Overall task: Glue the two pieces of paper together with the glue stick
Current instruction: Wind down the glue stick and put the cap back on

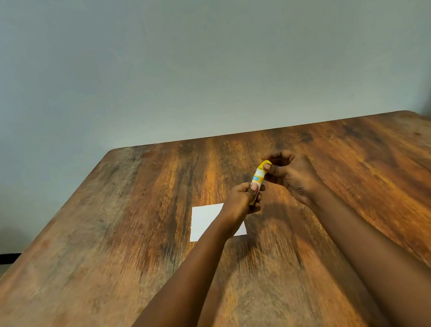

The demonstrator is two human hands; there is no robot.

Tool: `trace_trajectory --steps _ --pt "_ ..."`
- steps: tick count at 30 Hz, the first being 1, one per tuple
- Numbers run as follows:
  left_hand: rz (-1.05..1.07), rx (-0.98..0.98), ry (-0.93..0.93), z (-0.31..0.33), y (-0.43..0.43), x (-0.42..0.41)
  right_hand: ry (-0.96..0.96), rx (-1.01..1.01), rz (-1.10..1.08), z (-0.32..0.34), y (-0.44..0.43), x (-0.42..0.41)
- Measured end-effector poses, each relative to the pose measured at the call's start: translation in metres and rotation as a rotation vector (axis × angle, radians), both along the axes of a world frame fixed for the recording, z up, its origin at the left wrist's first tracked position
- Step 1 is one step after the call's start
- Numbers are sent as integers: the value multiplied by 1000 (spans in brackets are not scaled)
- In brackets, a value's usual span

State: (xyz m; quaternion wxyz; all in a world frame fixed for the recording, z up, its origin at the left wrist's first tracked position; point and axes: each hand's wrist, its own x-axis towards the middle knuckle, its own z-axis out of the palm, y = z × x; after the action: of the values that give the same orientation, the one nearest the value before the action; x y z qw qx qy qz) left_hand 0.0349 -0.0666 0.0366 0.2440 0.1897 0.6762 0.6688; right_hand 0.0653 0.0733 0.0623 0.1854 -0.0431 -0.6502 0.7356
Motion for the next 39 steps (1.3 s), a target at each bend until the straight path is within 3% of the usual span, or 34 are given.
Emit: trace_trajectory --steps 13,21,30,39 --pt "43 -119 34 14 -7 6 -3 111 7 -1 2 -7" --pt "33 -141 -6 19 -11 6 -60 71 70 4 5 -8" --pt "42 -97 -127 19 -11 2 -84 171 22 7 -4 -5" --pt "93 -111 -68 11 -9 -2 -136 260 -56 10 -18 -5"
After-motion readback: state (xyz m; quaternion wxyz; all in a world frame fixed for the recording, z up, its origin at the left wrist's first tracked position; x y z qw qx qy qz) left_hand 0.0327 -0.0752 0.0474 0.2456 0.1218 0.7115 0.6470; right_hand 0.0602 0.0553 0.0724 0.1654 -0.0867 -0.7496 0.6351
